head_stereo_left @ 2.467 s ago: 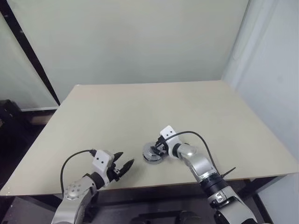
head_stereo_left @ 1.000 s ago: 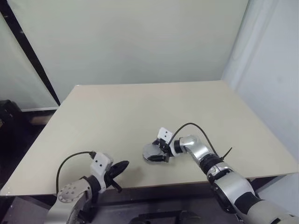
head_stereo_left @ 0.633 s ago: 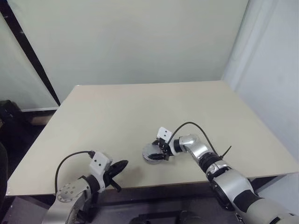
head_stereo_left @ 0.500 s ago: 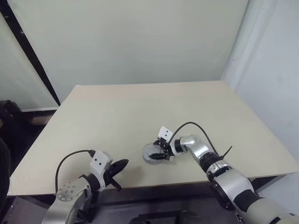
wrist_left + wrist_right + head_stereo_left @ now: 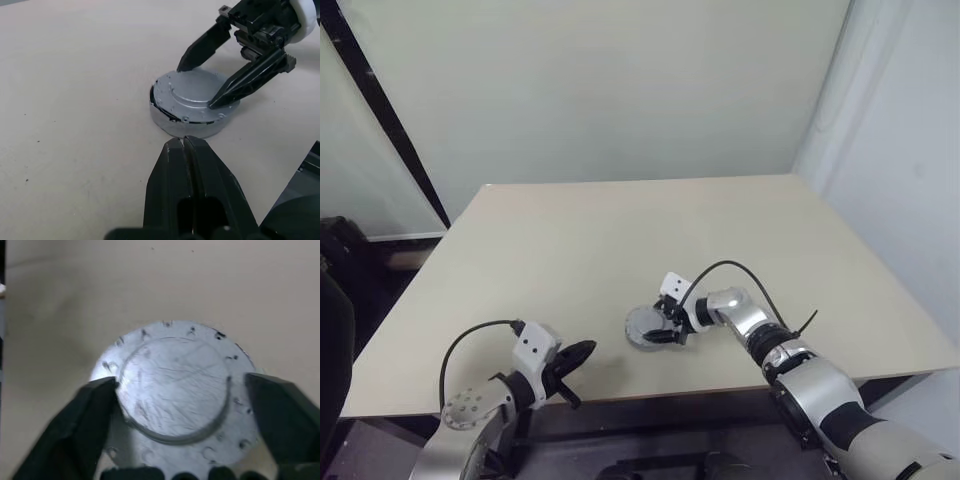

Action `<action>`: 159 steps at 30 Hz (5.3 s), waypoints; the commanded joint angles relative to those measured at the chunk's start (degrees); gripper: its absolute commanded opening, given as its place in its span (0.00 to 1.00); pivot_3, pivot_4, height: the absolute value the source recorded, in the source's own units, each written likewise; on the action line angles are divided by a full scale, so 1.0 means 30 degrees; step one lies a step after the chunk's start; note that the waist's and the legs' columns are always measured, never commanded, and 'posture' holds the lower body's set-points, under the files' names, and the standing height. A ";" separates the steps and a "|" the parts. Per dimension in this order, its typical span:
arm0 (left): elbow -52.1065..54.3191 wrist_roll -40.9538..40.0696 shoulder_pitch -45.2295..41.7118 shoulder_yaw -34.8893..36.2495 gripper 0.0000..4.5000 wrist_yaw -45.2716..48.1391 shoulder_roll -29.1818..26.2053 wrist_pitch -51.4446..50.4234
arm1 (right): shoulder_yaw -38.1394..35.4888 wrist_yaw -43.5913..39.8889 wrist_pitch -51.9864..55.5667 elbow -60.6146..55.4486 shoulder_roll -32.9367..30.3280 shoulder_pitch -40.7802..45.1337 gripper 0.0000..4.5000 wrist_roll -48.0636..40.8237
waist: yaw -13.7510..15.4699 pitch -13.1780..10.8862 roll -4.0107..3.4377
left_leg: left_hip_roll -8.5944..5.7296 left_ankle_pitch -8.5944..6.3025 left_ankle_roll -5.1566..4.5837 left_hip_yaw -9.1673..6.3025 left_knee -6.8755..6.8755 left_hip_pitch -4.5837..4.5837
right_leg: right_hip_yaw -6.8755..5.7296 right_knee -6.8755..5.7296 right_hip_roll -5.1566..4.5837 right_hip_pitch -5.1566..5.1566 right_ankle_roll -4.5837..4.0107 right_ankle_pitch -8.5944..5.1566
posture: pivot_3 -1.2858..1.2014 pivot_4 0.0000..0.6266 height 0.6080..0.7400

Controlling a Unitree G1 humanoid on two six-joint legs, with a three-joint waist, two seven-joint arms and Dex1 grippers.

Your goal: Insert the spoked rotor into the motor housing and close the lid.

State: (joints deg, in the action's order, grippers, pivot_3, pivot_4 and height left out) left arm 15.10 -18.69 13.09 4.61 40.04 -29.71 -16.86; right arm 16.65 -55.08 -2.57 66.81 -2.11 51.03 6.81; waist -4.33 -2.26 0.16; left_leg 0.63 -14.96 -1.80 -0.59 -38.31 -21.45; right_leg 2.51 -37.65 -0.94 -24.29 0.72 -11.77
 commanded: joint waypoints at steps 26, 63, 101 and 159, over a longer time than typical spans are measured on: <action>-0.0076 0.0628 -0.1544 -0.0261 0.00 -0.0631 0.0253 0.0905 | 0.0150 -0.0132 0.0038 0.0092 0.0152 0.0513 0.74 0.1031 | 0.0005 0.0002 -0.0001 | 0.0000 0.0001 0.0002 -0.0008 0.0004 0.0000 | -0.0005 -0.0004 0.0004 0.0003 0.0006 0.0004 | 0.52 0.00 1.00; -0.6810 0.4259 -0.5532 -0.3245 0.00 -0.2251 0.3181 0.3494 | 0.0754 -0.0253 -0.0139 0.0388 -0.0225 0.0358 0.74 0.1905 | 0.0037 0.0011 -0.0007 | -0.0028 0.0004 -0.0003 -0.0015 -0.0001 0.0030 | -0.0004 0.0004 -0.0005 0.0057 0.0011 0.0005 | 0.52 0.00 1.00; -1.0964 0.6052 -0.6845 -0.4664 0.00 -0.2577 0.4327 0.4974 | 0.0164 -0.0883 0.1429 -0.0586 -0.0345 -0.0066 0.99 0.1124 | 0.0082 0.0025 -0.0030 | -0.0037 -0.0002 -0.0006 -0.0019 0.0013 0.0278 | -0.0005 0.0033 -0.0021 0.0314 0.0014 -0.0011 | 0.52 0.00 1.00; -1.0712 0.5821 -0.7053 -0.4159 0.00 -0.2703 0.4809 0.4512 | -1.4489 0.9261 1.9715 -0.0007 0.1347 -0.0575 0.31 -1.0941 | -0.0238 0.0014 -0.0049 | -0.0011 -0.0006 -0.0001 -0.0032 0.0090 0.0239 | -0.0011 0.0101 -0.0001 0.0264 -0.0017 -0.0039 | 0.52 0.00 1.00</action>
State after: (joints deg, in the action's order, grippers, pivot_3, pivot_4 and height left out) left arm -17.50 -1.01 -7.50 -6.14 31.24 -16.06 -2.81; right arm -27.99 -27.87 55.37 66.54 0.64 48.81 -25.92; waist -5.05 -2.22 0.02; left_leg 0.60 -14.98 -1.81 -0.67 -38.01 -20.70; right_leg 2.48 -37.35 -0.94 -23.48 0.67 -11.89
